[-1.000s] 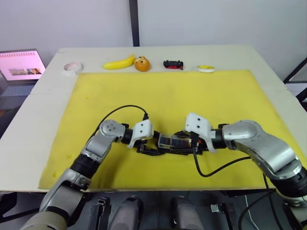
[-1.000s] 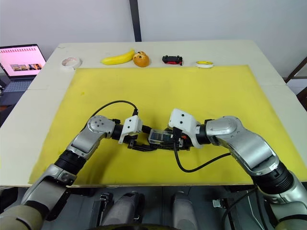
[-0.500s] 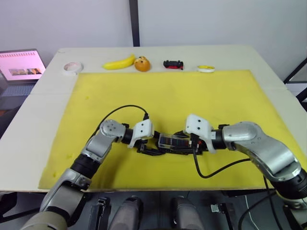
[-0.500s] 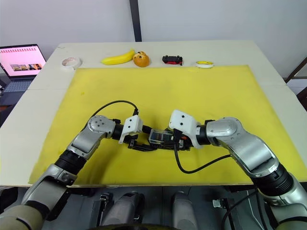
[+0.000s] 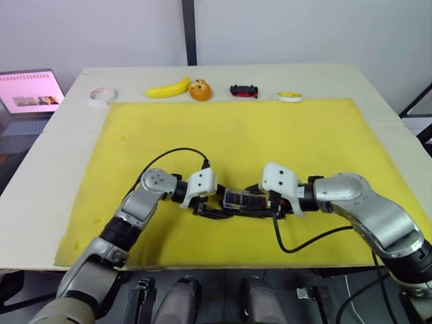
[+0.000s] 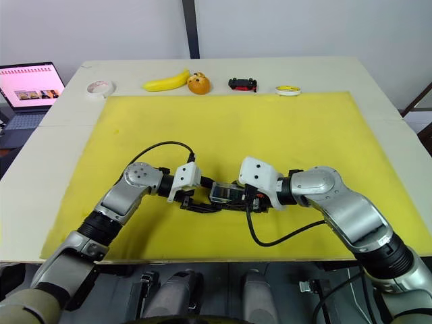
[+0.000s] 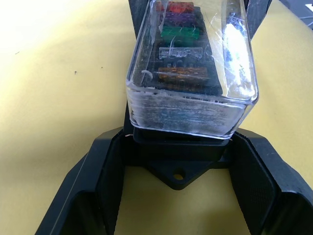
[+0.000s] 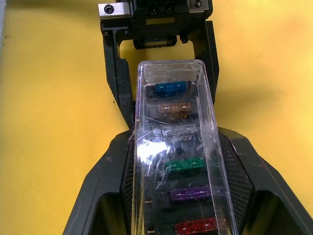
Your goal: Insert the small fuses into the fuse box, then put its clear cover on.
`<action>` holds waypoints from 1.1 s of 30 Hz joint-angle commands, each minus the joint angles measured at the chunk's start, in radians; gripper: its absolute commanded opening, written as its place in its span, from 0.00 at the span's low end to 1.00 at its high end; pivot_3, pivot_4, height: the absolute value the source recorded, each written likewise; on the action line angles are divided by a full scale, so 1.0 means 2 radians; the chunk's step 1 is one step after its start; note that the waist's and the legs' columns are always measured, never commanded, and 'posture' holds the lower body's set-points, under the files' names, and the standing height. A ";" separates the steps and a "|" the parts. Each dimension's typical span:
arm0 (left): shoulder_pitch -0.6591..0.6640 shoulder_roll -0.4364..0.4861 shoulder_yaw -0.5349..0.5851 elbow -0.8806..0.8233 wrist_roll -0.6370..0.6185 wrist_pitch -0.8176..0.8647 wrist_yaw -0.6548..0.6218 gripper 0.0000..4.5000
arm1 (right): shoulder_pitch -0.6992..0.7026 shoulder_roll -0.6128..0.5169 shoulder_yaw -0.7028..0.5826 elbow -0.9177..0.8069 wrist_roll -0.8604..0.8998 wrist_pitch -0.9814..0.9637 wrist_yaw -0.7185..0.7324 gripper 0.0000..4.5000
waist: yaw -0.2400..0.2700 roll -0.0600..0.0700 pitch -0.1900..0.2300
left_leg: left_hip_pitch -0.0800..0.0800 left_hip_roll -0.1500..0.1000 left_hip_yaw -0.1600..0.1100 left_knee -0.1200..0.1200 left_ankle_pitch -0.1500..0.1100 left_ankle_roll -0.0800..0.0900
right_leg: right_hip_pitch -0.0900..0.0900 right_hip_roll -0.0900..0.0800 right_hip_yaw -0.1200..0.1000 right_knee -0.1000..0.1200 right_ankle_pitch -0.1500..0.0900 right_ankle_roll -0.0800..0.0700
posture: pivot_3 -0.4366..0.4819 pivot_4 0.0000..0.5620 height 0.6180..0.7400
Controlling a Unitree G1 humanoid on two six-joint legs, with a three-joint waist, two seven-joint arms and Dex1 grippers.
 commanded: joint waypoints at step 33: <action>-0.003 -0.008 0.001 -0.006 0.008 -0.001 0.010 0.56 | 0.010 -0.011 -0.004 0.018 -0.011 0.002 0.021 0.38 | 0.000 0.000 0.000 | 0.000 0.000 0.000 0.000 0.000 0.000 | 0.000 0.000 0.000 0.000 0.000 0.000 | 0.48 0.27 1.00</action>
